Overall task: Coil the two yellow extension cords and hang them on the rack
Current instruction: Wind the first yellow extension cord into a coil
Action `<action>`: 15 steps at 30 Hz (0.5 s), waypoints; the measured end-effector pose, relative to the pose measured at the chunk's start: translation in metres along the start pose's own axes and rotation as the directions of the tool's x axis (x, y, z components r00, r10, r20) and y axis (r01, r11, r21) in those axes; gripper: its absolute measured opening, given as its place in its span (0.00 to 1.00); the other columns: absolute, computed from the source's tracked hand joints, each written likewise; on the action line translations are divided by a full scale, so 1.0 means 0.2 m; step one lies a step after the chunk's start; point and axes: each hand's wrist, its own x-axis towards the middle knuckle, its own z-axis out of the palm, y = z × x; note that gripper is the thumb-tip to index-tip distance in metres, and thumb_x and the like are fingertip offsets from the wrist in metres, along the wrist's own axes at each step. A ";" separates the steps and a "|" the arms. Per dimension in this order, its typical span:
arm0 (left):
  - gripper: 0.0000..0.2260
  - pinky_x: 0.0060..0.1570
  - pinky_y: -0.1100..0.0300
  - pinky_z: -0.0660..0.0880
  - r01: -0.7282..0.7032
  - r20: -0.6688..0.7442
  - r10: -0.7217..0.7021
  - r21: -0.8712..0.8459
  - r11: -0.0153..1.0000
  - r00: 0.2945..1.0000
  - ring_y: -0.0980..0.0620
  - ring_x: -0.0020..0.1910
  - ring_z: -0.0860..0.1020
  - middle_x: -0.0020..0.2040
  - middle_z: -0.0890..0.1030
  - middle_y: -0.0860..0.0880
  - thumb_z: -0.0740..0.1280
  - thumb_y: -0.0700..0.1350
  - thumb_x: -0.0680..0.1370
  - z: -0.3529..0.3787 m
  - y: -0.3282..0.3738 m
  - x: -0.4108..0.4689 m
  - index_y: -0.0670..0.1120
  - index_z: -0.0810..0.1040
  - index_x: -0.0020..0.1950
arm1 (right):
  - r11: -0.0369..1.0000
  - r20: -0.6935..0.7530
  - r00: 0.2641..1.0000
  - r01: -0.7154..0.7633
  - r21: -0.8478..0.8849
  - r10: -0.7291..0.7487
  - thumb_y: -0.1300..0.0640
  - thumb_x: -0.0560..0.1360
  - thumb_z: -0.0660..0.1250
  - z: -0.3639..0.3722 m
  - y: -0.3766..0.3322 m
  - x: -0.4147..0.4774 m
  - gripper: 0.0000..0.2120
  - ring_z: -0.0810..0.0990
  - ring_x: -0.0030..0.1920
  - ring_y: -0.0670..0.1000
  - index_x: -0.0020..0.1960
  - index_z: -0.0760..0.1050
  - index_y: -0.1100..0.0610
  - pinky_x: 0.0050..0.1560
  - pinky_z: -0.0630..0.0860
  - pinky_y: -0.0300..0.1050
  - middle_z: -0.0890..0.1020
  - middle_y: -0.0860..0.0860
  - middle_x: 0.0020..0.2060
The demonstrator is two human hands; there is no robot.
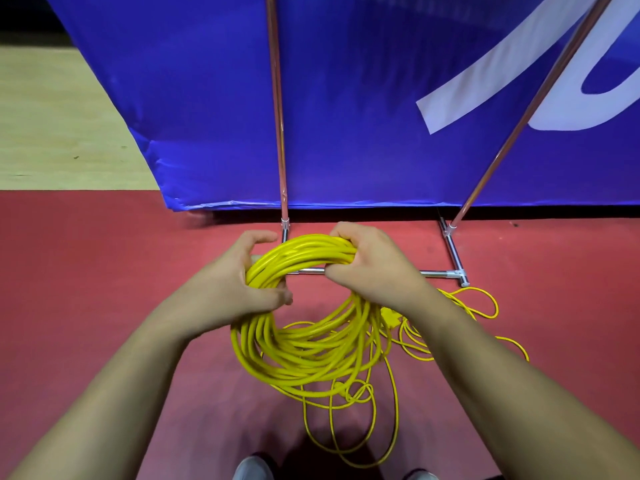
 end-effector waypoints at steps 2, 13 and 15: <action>0.21 0.34 0.53 0.74 -0.010 -0.016 0.011 0.082 0.997 1.000 0.49 0.32 0.78 0.38 0.83 0.44 0.74 0.52 0.62 0.00 -0.01 0.01 0.52 0.77 0.53 | 1.000 0.004 1.000 0.013 -0.028 -0.013 0.46 0.59 0.64 0.01 0.01 0.00 0.10 0.72 0.31 0.49 0.38 0.71 0.49 0.34 0.74 0.53 0.73 0.47 0.28; 0.10 0.32 0.55 0.74 -0.003 0.107 0.007 -0.039 0.999 0.994 0.43 0.33 0.81 0.36 0.84 0.44 0.71 0.45 0.65 0.03 0.00 0.02 0.47 0.78 0.45 | 0.998 0.054 0.999 0.008 -0.065 -0.004 0.48 0.59 0.66 -0.04 0.03 0.00 0.09 0.71 0.29 0.46 0.38 0.72 0.49 0.32 0.72 0.48 0.74 0.47 0.27; 0.06 0.31 0.57 0.74 0.028 0.144 -0.001 -0.189 0.982 0.990 0.44 0.29 0.79 0.30 0.81 0.41 0.72 0.42 0.67 0.05 0.01 0.02 0.45 0.79 0.42 | 0.999 0.057 0.998 0.002 -0.036 0.001 0.52 0.60 0.67 -0.05 0.04 -0.01 0.08 0.70 0.29 0.46 0.38 0.73 0.51 0.31 0.71 0.47 0.74 0.49 0.27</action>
